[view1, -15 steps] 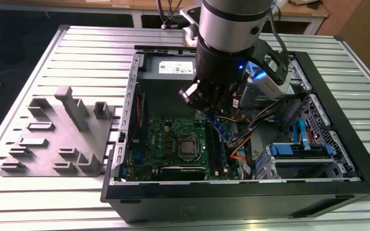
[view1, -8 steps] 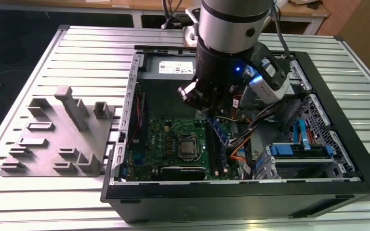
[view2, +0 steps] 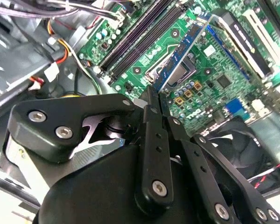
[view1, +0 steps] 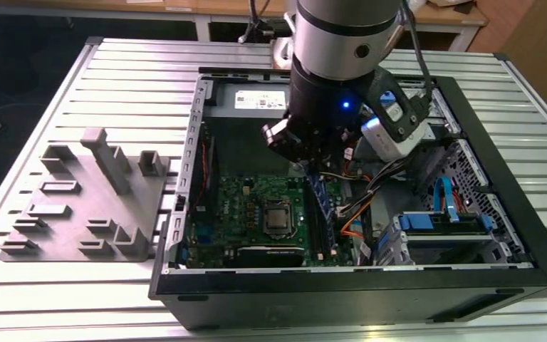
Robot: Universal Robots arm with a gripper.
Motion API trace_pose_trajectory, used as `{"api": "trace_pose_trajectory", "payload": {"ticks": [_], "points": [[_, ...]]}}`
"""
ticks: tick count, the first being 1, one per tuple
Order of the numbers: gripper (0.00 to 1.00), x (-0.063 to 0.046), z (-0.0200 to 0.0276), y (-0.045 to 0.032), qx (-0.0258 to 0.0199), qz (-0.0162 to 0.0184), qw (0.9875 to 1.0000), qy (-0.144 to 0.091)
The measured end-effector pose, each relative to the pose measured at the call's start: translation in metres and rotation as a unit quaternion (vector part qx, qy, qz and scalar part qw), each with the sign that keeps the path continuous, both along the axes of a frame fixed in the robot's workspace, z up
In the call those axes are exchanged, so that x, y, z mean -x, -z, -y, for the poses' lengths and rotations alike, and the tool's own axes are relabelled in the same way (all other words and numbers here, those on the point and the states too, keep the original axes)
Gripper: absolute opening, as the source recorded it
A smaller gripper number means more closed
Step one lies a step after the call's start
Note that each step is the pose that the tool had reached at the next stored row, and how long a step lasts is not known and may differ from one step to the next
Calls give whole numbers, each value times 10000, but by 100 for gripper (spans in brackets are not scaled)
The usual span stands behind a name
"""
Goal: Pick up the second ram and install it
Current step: 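Insert the second ram into the second slot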
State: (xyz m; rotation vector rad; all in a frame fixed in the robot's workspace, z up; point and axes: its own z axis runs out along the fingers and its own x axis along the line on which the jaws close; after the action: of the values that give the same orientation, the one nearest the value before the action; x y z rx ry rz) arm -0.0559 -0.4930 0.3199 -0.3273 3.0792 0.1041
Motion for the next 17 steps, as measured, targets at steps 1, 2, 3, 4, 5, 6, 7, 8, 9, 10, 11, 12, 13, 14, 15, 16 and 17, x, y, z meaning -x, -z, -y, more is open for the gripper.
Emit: {"api": "trace_pose_trajectory", "payload": {"ticks": [1, 2, 3, 4, 5, 6, 7, 8, 9, 10, 11, 12, 13, 14, 15, 16, 17], "points": [[10, 0, 0, 3, 0, 0, 10000, 91], [10, 0, 0, 5, 0, 0, 9998, 180], [10, 0, 0, 7, 0, 0, 9996, 270], [10, 0, 0, 9, 0, 0, 9994, 360], [10, 0, 0, 12, 0, 0, 9990, 450], [10, 0, 0, 14, 0, 0, 9985, 548], [10, 0, 0, 17, 0, 0, 9980, 629], [10, 0, 0, 19, 0, 0, 9973, 728], [10, 0, 0, 22, 0, 0, 9967, 817], [10, 0, 0, 25, -1, 0, 9959, 907], [10, 0, 0, 29, -1, 0, 9951, 991], [10, 0, 0, 30, 0, 0, 9947, 1031], [10, 0, 0, 30, 0, 0, 9947, 1032], [10, 0, 0, 30, 0, 0, 9947, 1032], [10, 0, 0, 30, 0, 0, 9947, 1033], [10, 0, 0, 30, 0, 0, 9947, 1033], [10, -3, 0, 31, 0, 0, 9946, 1034]]}}
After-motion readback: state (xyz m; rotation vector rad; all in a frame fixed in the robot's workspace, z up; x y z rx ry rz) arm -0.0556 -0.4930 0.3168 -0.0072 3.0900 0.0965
